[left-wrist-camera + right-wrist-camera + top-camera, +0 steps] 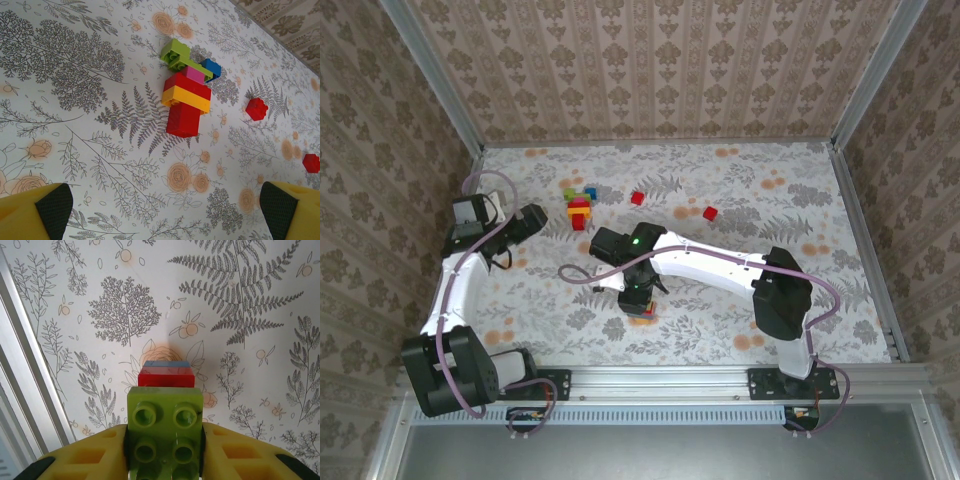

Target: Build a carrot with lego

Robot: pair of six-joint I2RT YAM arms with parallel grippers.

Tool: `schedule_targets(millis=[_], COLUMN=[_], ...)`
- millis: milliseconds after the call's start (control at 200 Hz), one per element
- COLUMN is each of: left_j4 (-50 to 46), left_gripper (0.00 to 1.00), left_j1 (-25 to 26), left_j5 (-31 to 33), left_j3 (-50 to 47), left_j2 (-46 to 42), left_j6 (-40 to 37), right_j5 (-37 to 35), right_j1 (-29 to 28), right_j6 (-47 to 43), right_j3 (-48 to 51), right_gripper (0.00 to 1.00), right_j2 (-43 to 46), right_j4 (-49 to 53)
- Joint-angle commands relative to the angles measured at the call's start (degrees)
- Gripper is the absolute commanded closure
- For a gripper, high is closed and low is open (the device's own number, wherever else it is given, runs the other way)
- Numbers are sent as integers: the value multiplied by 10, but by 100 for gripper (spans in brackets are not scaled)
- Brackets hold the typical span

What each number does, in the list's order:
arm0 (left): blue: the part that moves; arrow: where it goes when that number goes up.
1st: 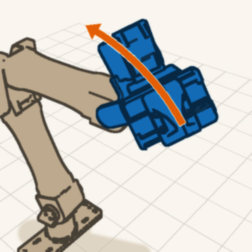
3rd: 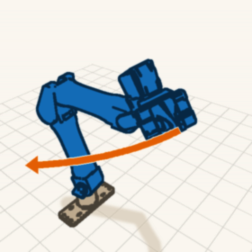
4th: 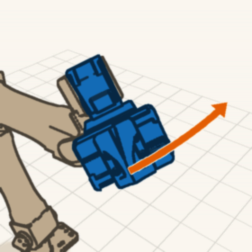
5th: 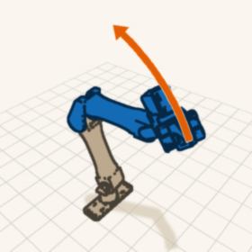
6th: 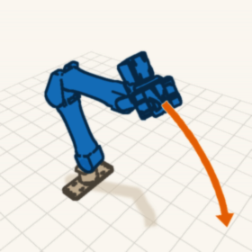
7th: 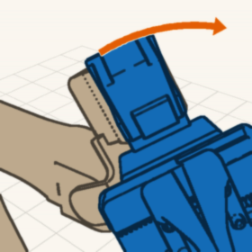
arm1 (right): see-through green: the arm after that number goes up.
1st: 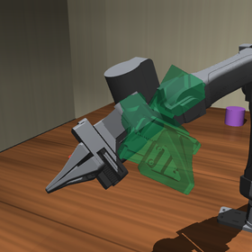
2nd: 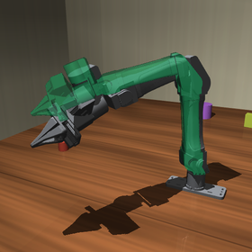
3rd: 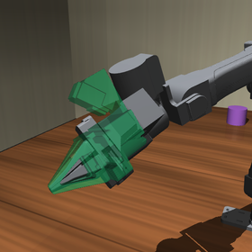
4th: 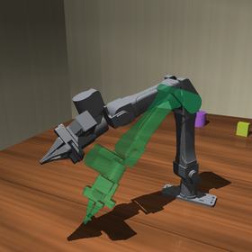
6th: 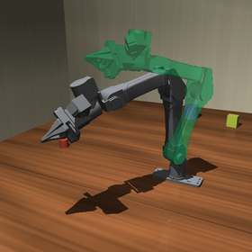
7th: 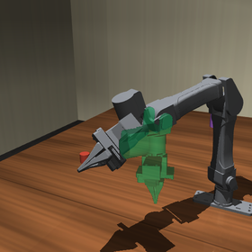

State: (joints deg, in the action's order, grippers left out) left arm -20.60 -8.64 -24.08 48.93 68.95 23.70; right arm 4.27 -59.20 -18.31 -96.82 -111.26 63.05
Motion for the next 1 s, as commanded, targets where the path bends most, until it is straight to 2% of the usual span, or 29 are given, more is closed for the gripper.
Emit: schedule_targets(millis=[0, 995], left_j4=[3, 3], left_gripper=[0, 0], left_j1=[3, 2], left_j5=[-7, -8], left_j3=[14, 15], left_j2=[1, 1], left_j6=[-9, -9], right_j5=[21, 34], right_j1=[-5, -10], right_j6=[-23, -52], right_j3=[-6, 19], right_gripper=[63, 59], right_j2=[28, 17], right_j4=[-7, -42])
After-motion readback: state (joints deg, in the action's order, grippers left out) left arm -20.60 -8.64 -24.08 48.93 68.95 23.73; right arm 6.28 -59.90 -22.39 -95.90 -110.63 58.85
